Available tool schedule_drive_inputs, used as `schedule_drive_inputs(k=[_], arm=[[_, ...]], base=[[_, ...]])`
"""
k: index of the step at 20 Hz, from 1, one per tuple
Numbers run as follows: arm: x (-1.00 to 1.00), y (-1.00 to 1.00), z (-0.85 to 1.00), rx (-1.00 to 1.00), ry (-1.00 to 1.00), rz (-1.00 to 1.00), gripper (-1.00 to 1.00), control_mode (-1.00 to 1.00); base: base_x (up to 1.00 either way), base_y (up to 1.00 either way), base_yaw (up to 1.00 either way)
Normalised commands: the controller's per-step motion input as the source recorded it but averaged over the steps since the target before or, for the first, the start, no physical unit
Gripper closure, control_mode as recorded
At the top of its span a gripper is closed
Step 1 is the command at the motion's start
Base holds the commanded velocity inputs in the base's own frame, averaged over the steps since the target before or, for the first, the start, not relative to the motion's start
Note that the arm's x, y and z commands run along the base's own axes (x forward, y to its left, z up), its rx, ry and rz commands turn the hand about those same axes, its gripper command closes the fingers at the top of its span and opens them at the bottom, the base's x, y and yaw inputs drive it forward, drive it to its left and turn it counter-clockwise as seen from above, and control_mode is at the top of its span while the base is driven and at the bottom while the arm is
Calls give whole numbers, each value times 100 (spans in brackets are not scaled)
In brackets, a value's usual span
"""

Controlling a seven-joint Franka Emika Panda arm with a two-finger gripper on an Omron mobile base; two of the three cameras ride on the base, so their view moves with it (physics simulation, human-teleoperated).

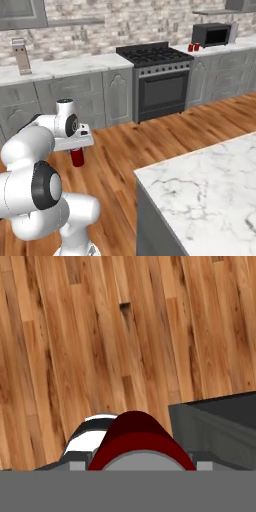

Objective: Four empty soda cans are scattered around the kitchen. Gather all the cans and cluster them next to the stove for recycling.

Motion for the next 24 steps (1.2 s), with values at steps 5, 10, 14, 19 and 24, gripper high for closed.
schedule_drive_inputs(k=[5, 10, 14, 19, 24], arm=[[0, 0, 0, 0, 0, 0, 100, 100], [0, 0, 0, 0, 0, 0, 100, 100], [0, 0, 0, 0, 0, 0, 100, 100], [0, 0, 0, 0, 0, 0, 100, 100], [0, 0, 0, 0, 0, 0, 100, 100]], base=[[61, 44, -13], [68, 35, -15], [74, 25, -11], [75, 13, -6], [75, 2, -1]])
